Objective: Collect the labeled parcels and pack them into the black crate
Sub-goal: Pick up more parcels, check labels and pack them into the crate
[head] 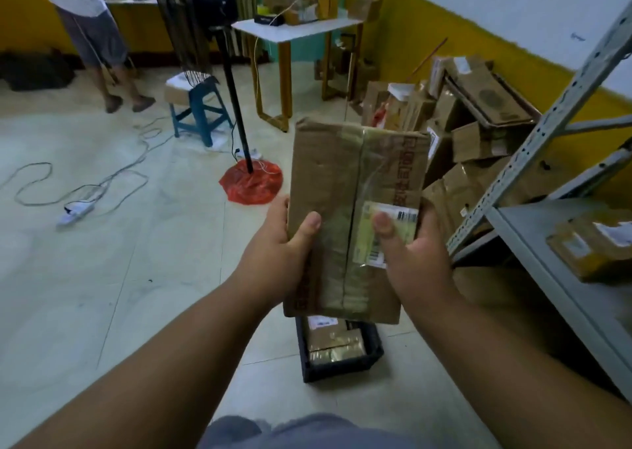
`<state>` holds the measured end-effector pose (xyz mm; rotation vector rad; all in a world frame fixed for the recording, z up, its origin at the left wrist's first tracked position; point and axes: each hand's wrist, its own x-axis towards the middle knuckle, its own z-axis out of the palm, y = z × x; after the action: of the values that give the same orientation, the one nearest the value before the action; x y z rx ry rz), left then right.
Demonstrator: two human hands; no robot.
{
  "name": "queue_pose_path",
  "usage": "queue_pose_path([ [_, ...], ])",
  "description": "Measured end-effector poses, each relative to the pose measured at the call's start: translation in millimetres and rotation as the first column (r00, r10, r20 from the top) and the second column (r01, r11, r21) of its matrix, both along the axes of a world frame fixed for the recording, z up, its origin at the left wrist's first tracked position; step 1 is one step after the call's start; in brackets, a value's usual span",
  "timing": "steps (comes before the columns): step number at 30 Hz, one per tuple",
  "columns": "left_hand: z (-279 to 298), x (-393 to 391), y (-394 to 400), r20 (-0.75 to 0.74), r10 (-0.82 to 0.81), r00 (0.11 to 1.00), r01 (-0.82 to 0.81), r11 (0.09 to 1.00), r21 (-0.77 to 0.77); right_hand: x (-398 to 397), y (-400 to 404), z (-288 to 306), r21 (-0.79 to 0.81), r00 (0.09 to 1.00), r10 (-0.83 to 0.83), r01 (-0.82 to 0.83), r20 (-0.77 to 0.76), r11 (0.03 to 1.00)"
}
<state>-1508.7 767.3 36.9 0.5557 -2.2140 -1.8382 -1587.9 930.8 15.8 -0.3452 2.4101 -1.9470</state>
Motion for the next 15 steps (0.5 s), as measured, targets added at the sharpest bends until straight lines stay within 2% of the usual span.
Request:
queue_pose_path([
  [5,-30,-78,-47,0.092,-0.063,0.994,0.071,0.994,-0.085,-61,-43,-32,0.046,0.996,-0.072,0.070,0.053,0.997],
  [9,-59,-168,-77,0.169,-0.245,0.955,0.270,0.952,-0.144,-108,-65,-66,0.093,0.958,-0.272,0.264,0.089,0.960],
  [15,-82,-285,-99,0.303,-0.571,0.763,0.642,0.725,-0.250,-149,-94,-96,0.193,0.765,-0.625,0.597,0.155,0.778],
])
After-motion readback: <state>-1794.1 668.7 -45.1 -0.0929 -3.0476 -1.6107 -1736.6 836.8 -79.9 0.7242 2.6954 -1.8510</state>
